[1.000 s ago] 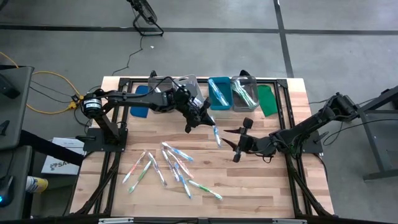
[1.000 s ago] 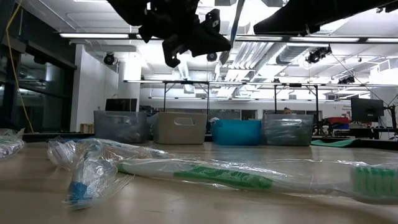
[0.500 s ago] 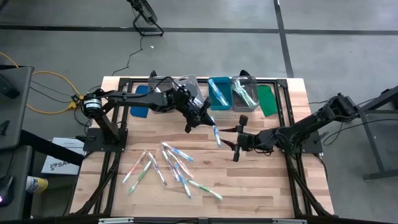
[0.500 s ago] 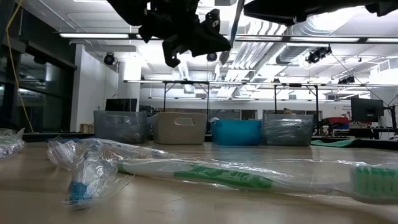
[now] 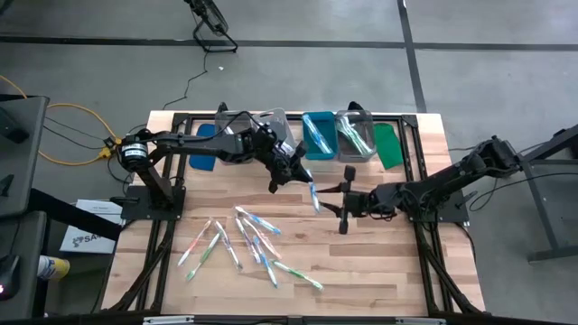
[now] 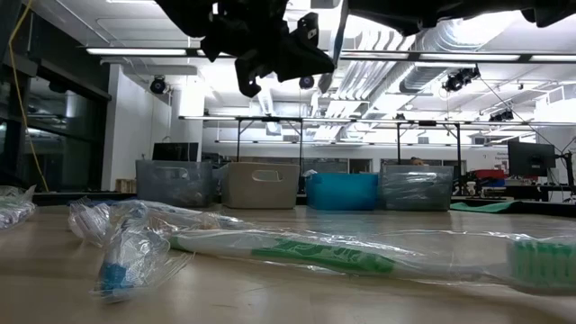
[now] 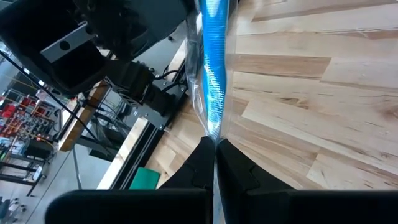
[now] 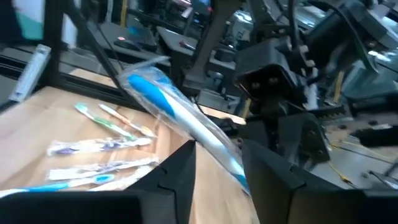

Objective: Pick & Place Toothbrushes
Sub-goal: Put the blue toothbrush into the blue bin

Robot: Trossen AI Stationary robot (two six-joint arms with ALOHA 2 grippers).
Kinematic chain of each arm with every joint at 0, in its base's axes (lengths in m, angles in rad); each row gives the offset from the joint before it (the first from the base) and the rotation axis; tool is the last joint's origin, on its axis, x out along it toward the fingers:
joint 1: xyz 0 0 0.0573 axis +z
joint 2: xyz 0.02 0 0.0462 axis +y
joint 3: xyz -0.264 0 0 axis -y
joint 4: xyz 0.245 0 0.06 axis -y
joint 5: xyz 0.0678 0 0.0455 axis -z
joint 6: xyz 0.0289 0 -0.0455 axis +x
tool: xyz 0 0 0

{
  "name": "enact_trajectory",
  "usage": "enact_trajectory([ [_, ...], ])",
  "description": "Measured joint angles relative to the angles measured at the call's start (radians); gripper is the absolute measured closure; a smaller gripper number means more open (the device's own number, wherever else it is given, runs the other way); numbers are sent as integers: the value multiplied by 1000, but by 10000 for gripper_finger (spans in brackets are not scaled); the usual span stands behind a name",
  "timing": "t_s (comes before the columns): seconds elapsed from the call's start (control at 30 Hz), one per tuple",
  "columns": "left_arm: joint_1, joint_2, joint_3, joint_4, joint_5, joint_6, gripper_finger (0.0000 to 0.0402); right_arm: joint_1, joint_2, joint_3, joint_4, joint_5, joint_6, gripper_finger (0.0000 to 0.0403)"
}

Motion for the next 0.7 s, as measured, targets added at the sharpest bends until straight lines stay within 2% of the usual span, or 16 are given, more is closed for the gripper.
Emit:
enact_trajectory([
  [0.17, -1, 0, 0, 0, 1, 0, 401, -17, 0, 0, 7, -80, 12, 310],
  [0.3, 0, 0, 0, 1, 1, 0, 401, -39, 0, 0, 24, -121, 30, 319],
  [0.43, 0, 0, 0, -2, 0, 0, 399, -58, 2, 1, 25, -137, 67, 313],
  [0.6, 0, 0, 0, -2, -1, 0, 399, -73, 25, 1, 39, -205, 68, 296],
  [0.7, 0, 0, 0, -3, -2, -1, 399, -73, 50, 2, 60, -198, 56, 295],
])
